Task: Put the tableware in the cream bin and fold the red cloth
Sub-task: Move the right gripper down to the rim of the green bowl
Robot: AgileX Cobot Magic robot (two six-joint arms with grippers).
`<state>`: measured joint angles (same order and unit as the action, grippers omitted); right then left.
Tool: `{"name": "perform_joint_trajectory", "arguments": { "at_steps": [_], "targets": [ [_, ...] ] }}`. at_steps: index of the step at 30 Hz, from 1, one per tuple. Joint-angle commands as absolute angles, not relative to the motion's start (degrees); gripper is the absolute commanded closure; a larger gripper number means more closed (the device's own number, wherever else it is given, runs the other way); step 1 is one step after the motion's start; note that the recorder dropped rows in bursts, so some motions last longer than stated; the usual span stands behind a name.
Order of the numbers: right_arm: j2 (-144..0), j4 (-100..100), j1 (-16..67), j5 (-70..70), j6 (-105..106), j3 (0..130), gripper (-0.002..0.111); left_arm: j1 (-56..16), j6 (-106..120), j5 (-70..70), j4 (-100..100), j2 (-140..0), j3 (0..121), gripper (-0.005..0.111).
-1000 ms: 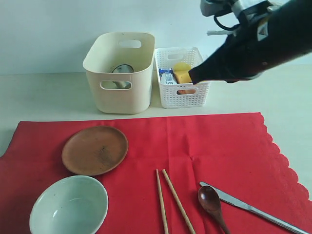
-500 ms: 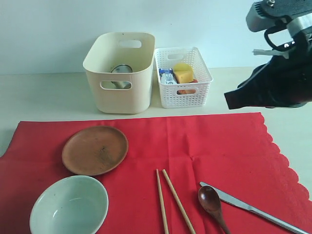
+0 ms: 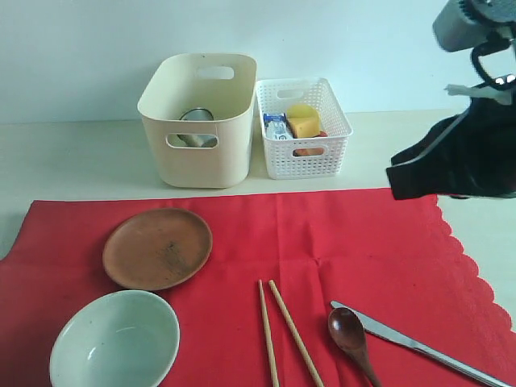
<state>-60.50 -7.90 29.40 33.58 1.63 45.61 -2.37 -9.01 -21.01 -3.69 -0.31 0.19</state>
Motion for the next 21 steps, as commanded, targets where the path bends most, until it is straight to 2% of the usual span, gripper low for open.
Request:
{"name": "perform_joint_trajectory", "arguments": {
  "at_steps": [1,5,8,14,21],
  "targets": [
    [-65.44,-29.15,29.34,33.78,24.28,45.38,0.108,-2.28,-8.97,-20.38,-3.74,0.0,0.0,0.107],
    [-73.18,-49.07,29.34,35.89,43.58,45.59,0.108,-2.28,-8.97,-20.38,-3.74,0.0,0.0,0.107],
    [-79.18,-55.95,29.34,38.32,51.72,46.43,0.1,-2.28,-8.97,-20.38,-3.74,0.0,0.0,0.107],
    [-90.65,-56.48,30.79,44.22,52.76,52.31,0.073,-2.28,-8.97,-20.38,-3.74,0.0,0.0,0.107],
    [-100.48,-47.49,39.71,39.71,46.82,60.92,0.062,-2.28,-8.97,-20.38,-3.74,0.0,0.0,0.107]
  ]
}}
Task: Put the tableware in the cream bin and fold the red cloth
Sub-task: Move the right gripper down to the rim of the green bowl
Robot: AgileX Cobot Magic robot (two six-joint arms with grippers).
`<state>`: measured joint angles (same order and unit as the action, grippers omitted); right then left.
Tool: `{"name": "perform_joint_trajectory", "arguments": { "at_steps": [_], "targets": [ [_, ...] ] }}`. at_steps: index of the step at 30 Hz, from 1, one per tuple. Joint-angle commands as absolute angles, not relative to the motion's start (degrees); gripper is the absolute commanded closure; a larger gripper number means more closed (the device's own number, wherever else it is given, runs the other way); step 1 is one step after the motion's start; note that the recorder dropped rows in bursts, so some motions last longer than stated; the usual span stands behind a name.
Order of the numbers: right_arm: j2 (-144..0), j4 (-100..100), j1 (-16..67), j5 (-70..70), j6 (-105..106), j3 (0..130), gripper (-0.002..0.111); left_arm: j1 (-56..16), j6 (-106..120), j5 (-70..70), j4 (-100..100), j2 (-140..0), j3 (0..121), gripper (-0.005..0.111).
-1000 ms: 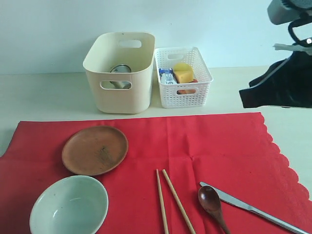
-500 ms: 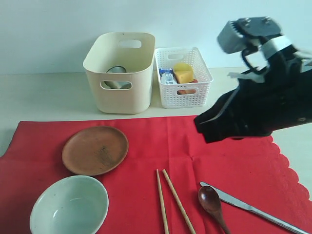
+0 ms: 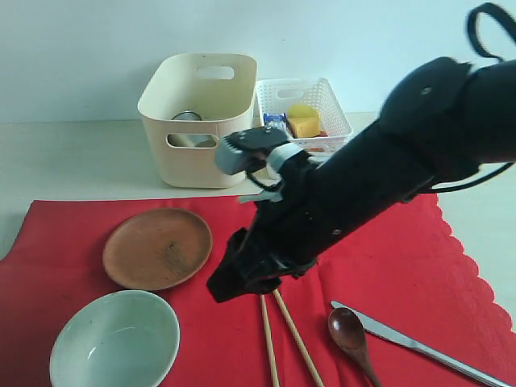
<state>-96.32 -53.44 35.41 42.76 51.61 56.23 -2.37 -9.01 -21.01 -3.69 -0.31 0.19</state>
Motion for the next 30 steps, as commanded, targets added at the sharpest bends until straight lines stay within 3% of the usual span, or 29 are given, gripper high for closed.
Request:
{"name": "perform_joint_trajectory", "arguments": {
  "at_steps": [1,8,13,30],
  "targets": [
    [-101.46,-45.28,40.62,38.61,43.63,62.1,0.061,-2.28,-8.97,-20.38,-3.74,0.0,0.0,0.107],
    [-107.84,-25.09,46.1,37.79,22.54,70.47,0.051,-2.28,-8.97,-20.38,-3.74,0.0,0.0,0.107],
    [-111.81,-24.12,50.36,38.03,22.16,73.85,0.04,-2.28,-8.97,-20.38,-3.74,0.0,0.0,0.107],
    [-116.72,-20.23,50.93,37.03,13.35,74.88,0.041,-2.28,-8.97,-20.38,-3.74,0.0,0.0,0.107]
  ]
}}
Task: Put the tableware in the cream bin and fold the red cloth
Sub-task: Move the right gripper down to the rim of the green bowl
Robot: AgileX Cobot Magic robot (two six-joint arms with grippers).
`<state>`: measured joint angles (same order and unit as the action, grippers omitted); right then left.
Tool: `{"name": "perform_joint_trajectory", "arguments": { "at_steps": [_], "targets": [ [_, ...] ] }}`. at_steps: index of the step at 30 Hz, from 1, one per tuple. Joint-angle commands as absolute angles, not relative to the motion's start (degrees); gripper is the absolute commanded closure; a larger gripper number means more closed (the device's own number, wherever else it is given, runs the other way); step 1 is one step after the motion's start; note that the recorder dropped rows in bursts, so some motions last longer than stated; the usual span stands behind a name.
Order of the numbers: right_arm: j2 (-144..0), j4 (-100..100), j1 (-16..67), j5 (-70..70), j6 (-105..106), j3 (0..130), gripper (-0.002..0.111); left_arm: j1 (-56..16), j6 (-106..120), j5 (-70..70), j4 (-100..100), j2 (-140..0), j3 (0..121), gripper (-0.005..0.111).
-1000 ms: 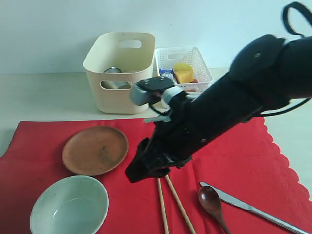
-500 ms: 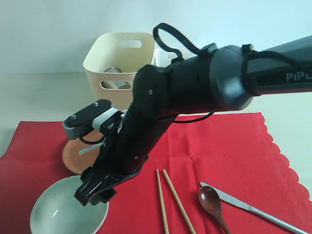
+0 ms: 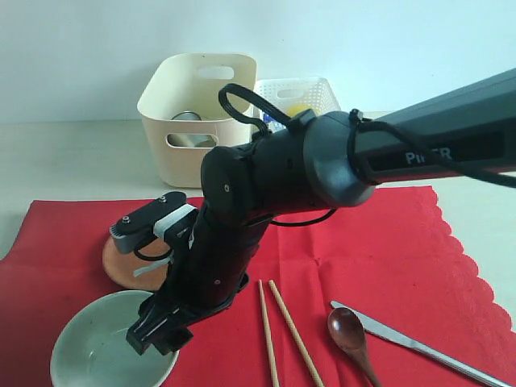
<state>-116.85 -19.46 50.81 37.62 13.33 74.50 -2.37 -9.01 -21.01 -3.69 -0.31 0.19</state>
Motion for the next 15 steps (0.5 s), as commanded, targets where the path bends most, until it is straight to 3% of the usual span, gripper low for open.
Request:
{"name": "perform_joint_trajectory", "arguments": {
  "at_steps": [1,5,12,15],
  "targets": [
    [-116.72,-20.52,50.93,37.03,13.35,74.88,0.041,-2.28,-8.97,-20.38,-3.74,0.0,0.0,0.107],
    [-116.85,-20.82,50.96,37.17,13.35,74.88,0.051,-2.28,-8.97,-20.38,-3.74,0.0,0.0,0.107],
    [-116.85,-20.48,50.96,37.41,13.58,74.88,0.108,-2.28,-8.97,-20.38,-3.74,0.0,0.0,0.107],
    [-116.85,-19.97,50.96,37.32,13.69,74.88,0.108,-2.28,-8.97,-20.38,-3.74,0.0,0.0,0.107]
  ]
}}
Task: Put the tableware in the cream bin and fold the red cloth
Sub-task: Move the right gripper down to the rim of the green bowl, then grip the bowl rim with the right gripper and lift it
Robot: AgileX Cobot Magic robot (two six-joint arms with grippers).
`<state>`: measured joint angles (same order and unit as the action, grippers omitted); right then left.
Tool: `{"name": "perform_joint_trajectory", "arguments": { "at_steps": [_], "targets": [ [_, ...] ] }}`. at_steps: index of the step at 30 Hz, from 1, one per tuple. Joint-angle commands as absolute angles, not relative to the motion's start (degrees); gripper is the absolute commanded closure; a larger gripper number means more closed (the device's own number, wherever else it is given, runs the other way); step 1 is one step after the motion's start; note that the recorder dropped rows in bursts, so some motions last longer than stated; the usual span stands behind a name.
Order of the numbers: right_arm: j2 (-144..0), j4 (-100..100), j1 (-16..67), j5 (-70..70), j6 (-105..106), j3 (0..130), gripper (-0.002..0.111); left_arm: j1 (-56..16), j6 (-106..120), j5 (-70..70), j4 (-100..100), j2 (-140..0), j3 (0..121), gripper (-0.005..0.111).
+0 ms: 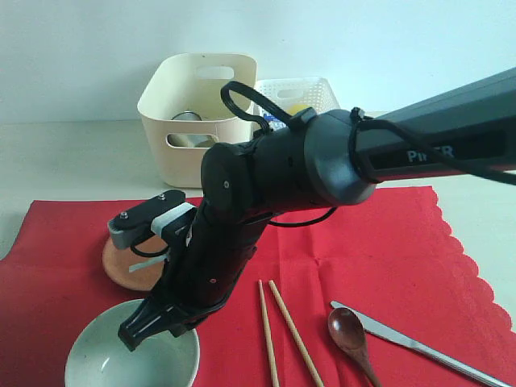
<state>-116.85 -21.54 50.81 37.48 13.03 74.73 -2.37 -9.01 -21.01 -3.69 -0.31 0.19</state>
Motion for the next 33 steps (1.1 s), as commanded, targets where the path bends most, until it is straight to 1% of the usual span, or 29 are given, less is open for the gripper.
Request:
{"name": "perform_joint_trajectory", "arguments": {
  "at_steps": [1,6,19,22,33],
  "targets": [
    [-116.75,-19.7,50.96,37.32,13.69,74.88,0.108,-2.28,-8.97,-20.38,-3.74,0.0,0.0,0.107],
    [-114.26,-19.07,50.96,37.32,13.69,74.88,0.108,-2.28,-8.97,-20.38,-3.74,0.0,0.0,0.107],
    [-99.54,-14.75,50.26,33.76,13.36,74.88,0.108,-2.28,-8.97,-20.38,-3.74,0.0,0.0,0.107],
    [-98.06,-14.33,48.54,32.1,12.76,74.88,0.108,-2.28,-8.97,-20.38,-3.74,0.0,0.0,0.107],
    [-98.73,-14.22,37.44,29.15,11.86,78.35,0.108,-2.28,-8.97,-20.38,-3.74,0.0,0.0,0.107]
  ]
}}
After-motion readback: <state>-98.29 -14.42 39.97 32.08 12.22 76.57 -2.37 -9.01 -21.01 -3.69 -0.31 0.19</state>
